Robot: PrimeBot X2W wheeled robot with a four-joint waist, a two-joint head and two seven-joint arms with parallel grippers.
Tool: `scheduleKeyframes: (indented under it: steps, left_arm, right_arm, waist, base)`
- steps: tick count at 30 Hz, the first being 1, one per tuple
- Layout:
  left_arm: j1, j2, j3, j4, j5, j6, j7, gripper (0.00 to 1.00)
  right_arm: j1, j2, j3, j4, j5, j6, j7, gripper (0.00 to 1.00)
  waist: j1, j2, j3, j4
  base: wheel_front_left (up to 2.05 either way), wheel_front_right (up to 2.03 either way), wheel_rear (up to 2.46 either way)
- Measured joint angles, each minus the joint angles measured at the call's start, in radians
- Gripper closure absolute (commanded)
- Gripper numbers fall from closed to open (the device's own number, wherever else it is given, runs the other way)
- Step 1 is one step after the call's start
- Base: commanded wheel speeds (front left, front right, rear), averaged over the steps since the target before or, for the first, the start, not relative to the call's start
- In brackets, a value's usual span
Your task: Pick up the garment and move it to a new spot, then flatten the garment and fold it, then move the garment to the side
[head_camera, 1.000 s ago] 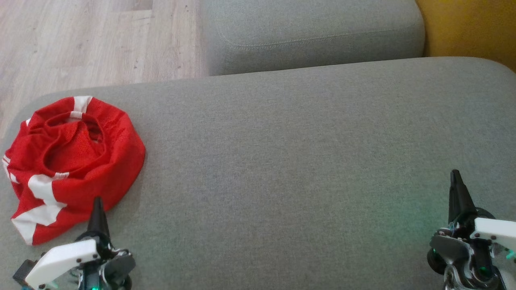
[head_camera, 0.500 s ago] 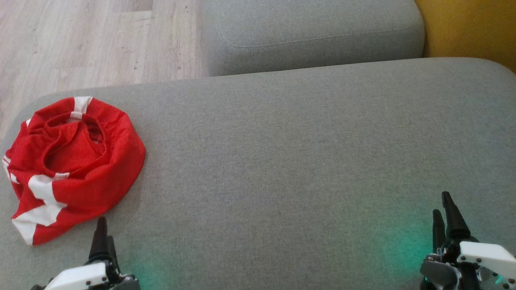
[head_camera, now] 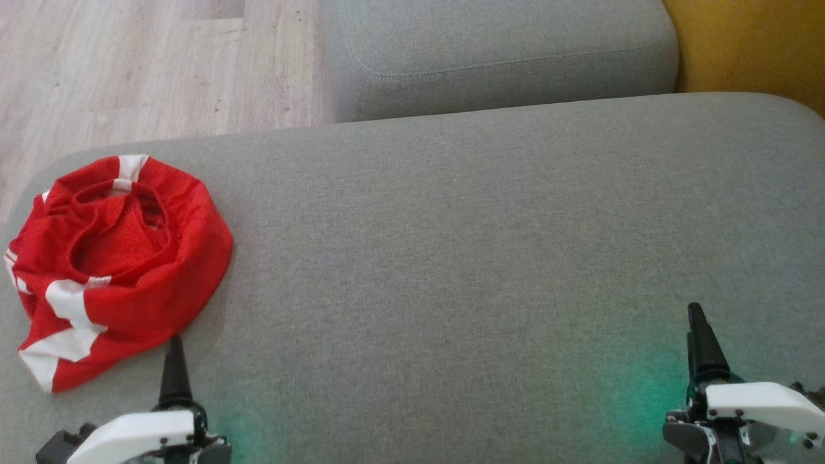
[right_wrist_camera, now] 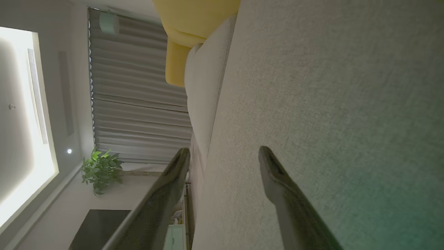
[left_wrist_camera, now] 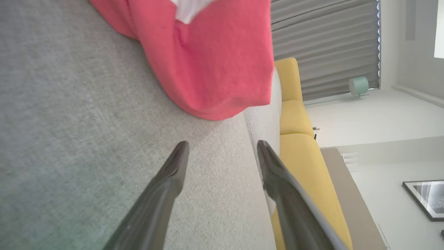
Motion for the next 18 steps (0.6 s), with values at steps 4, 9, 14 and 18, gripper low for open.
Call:
scheduleKeyframes:
  steps: [4,9,14,18]
  left_arm:
    - [0.000,0.000,-0.011,-0.015,0.052,0.012,-0.012,0.00]
    - [0.000,0.000,-0.026,-0.026,0.113,0.022,-0.023,0.00]
    - [0.000,0.000,-0.036,-0.043,0.180,0.031,-0.040,0.00]
    - [0.000,0.000,-0.046,-0.055,0.238,0.040,-0.052,0.00]
  right_arm:
    - [0.000,0.000,0.003,-0.008,-0.073,0.000,-0.013,0.00]
    - [0.000,0.000,0.017,-0.020,-0.136,0.000,-0.025,0.00]
    - [-0.002,0.000,0.044,-0.033,-0.216,0.000,-0.041,0.00]
    - [-0.009,0.000,0.065,-0.038,-0.275,0.000,-0.051,0.00]
  waist:
    - [0.0000,0.0000,0.000,0.001]
    - [0.0000,0.0000,-0.002,0.002]
    - [0.0000,0.0000,-0.004,0.003]
    - [0.0000,0.0000,-0.007,0.003]
  base:
    - [0.00,0.00,0.00]
    - [0.00,0.00,0.00]
    - [0.00,0.00,0.00]
    - [0.00,0.00,0.00]
